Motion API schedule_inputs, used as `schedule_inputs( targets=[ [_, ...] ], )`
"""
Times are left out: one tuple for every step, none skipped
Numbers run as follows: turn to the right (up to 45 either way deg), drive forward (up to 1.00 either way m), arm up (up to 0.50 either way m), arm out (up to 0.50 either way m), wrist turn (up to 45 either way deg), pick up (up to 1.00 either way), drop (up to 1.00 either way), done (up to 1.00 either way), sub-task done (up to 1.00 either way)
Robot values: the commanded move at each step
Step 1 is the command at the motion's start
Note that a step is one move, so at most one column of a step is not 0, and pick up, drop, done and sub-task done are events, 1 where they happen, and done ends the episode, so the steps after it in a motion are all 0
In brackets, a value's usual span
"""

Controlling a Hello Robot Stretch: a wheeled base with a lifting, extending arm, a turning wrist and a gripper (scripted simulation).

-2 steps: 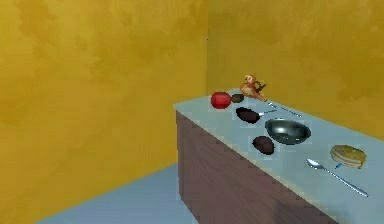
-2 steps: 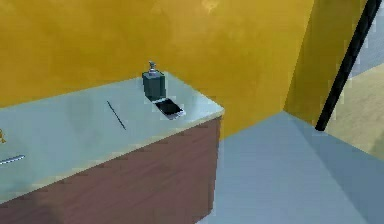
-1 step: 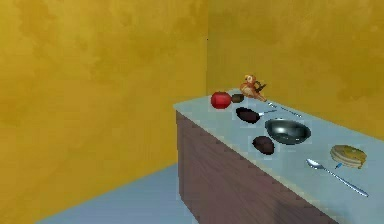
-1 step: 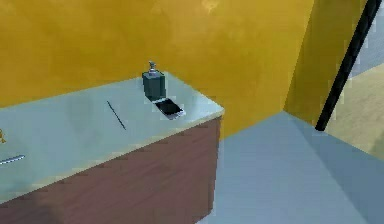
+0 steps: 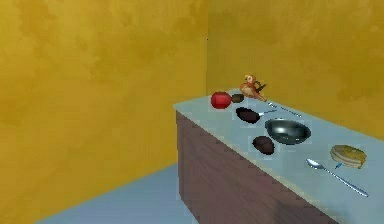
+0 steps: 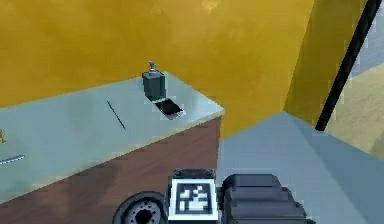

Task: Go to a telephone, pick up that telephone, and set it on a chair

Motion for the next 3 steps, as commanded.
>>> schedule_inputs(
  targets=[
    [0.0,0.00,0.00,0.46,0.0,0.00,0.00,0.00,0.00],
    [0.0,0.00,0.00,0.00,45.0,0.00,0.00,0.00,0.00],
    [0.0,0.00,0.00,0.00,45.0,0.00,0.00,0.00,0.00]
  ],
)
